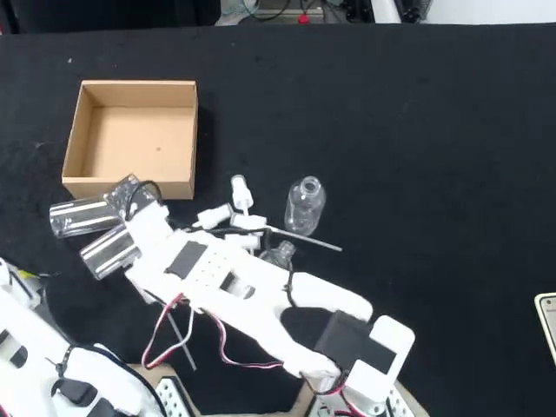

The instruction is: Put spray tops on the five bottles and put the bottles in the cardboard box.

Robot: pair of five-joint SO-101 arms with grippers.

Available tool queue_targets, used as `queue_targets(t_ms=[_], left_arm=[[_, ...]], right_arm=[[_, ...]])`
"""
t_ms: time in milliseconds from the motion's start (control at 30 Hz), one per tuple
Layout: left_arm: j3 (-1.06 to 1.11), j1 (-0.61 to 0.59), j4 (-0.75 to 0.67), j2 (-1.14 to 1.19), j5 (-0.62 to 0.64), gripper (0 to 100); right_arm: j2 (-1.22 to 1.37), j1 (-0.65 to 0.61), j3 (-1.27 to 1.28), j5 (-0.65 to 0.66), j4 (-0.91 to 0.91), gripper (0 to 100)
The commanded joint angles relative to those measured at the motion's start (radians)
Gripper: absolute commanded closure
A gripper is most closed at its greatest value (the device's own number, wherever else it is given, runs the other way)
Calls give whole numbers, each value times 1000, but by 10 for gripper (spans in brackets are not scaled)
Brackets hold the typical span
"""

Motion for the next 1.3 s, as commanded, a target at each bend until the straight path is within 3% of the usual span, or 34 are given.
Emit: queue_targets(t_ms=[0,567,767,867,1067,1267], left_arm=[[-15,-25,-12,-26,3,920],[-7,-21,-5,-28,3,920],[-13,-18,-5,-28,3,921],[-16,-18,-5,-29,-2,921],[-22,-15,-5,-31,-61,921],[-104,114,98,-184,-58,920]], right_arm=[[-4,-26,-61,-25,9,746],[174,-75,-157,-21,-17,779],[174,-38,-160,-15,-21,931],[173,3,-156,-15,-11,942],[71,83,-166,-14,149,939],[-243,135,-166,18,347,938]])
